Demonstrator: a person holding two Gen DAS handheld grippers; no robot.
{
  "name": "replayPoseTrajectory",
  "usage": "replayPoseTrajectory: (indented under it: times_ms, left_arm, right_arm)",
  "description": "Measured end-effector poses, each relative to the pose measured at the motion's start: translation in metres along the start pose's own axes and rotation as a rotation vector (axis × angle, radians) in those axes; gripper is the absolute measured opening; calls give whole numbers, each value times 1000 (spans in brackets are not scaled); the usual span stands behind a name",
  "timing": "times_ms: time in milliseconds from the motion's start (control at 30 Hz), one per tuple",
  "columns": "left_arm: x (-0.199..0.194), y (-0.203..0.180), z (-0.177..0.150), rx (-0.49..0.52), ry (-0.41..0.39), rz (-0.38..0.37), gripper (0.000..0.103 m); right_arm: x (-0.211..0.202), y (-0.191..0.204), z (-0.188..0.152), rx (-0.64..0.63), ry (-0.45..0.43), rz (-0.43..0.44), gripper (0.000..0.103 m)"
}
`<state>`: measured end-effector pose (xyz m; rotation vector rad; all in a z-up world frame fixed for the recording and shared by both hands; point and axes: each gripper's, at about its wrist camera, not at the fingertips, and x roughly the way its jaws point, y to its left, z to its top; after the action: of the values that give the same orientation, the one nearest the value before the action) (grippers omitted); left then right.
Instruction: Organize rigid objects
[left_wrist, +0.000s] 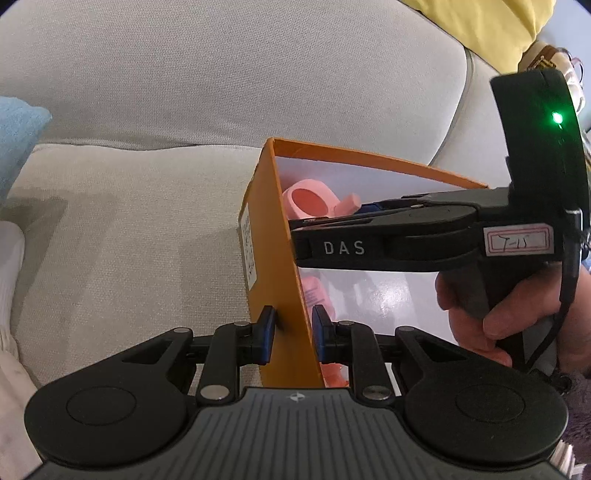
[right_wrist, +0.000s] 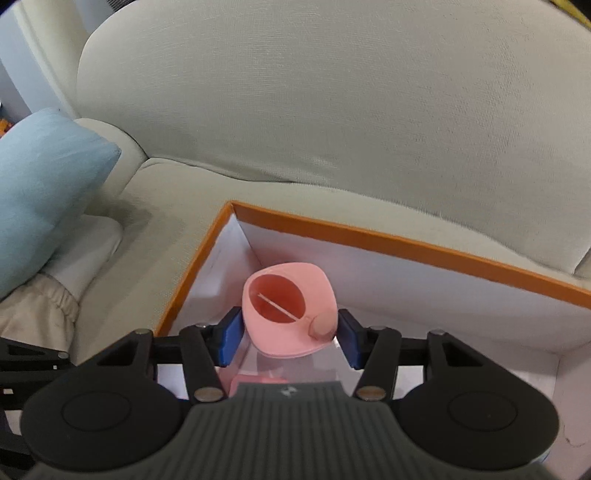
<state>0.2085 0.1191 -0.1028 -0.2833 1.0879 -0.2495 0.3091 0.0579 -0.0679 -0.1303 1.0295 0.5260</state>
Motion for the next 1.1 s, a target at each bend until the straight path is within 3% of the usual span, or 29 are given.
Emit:
replayPoseTrajectory:
  times_ms: [133, 300, 367, 467, 733, 933, 1100]
  left_arm:
    - [2, -1, 2, -3, -3, 2, 24]
    - [2, 0, 2, -1, 3, -2, 25]
    - [1, -2, 1, 3, -9, 5, 25]
    - [1, 2, 2, -14, -8, -4, 25]
    - [1, -1, 0, -1, -5, 4, 25]
    - [0, 1, -1, -1, -11, 2, 25]
    - [-1, 1, -2, 0, -15, -1, 24]
  right_arm:
    - [-4, -6, -3, 12, 0, 39, 65]
    - [-29, -9, -17, -23, 28, 41, 64]
    - [-33, -16, -26, 24, 62, 48, 56]
    - [-26, -22, -37, 62, 156, 75, 51]
    - [-14, -6, -77, 44, 321, 80, 48]
    - [-11, -7, -80, 85, 357, 97, 25]
    - [-23, -9, -79, 114, 311, 106, 23]
